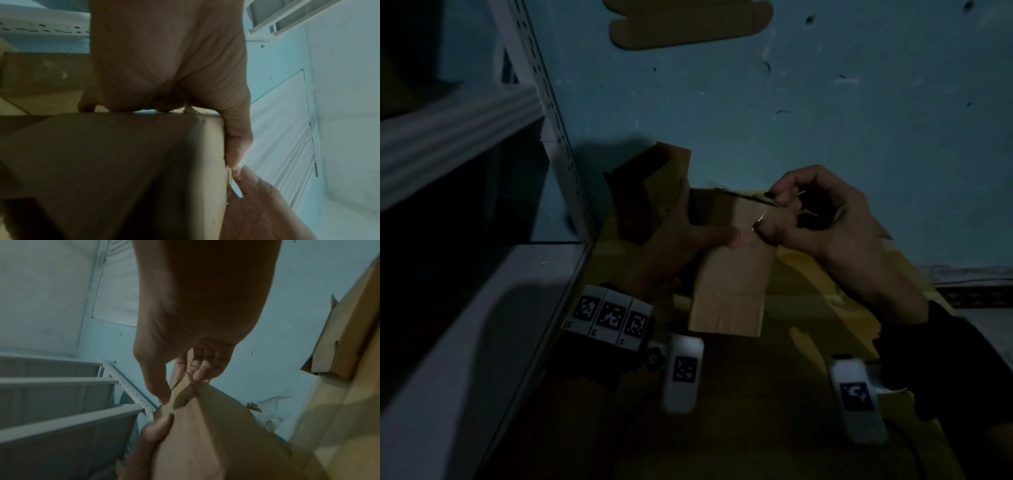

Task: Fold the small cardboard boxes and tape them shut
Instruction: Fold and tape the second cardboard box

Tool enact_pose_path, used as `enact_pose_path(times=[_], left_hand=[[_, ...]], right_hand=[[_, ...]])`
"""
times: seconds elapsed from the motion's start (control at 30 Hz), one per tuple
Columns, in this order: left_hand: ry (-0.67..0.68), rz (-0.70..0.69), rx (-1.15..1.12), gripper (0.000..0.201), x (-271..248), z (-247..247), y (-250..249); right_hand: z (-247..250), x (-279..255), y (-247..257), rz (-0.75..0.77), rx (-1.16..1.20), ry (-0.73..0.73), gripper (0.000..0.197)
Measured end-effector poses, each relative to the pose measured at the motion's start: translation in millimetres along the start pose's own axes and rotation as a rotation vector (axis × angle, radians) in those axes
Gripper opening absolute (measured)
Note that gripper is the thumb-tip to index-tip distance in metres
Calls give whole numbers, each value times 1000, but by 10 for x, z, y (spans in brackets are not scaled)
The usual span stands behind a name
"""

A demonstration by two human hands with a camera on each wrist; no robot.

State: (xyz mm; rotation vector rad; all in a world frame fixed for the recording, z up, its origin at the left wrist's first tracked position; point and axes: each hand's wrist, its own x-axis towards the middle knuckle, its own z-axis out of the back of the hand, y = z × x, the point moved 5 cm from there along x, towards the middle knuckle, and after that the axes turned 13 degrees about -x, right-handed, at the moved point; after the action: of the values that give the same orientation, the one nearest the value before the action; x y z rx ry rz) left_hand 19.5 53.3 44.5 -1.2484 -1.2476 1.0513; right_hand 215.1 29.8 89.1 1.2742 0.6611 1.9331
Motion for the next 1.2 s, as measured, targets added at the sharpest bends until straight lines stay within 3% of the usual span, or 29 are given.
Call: enact_pose_path(times=[0.1,0.2,0.27,0.57,0.93,1.2], left_hand=[[-1,-15,-3,129,-25,-17,-47],[-11,-19,-35,95,-37,-33,-47],[-15,-15,-37,89,-18,-29,-23],[-33,11,-39,141,-36,-47,-23],[-24,3,28,123,52,11,29],[-59,-31,81,129,81,44,65]], right_hand=[[-50,-15,20,4,-118,20,48],[-62,-19,39,14,-168,12,53],[-51,-15,35,11,-176,-9,52],[25,-3,68,118,-288,-100,33],[56,4,74,303,-478,-107,28],[44,0,40,337,-508,-136,25]])
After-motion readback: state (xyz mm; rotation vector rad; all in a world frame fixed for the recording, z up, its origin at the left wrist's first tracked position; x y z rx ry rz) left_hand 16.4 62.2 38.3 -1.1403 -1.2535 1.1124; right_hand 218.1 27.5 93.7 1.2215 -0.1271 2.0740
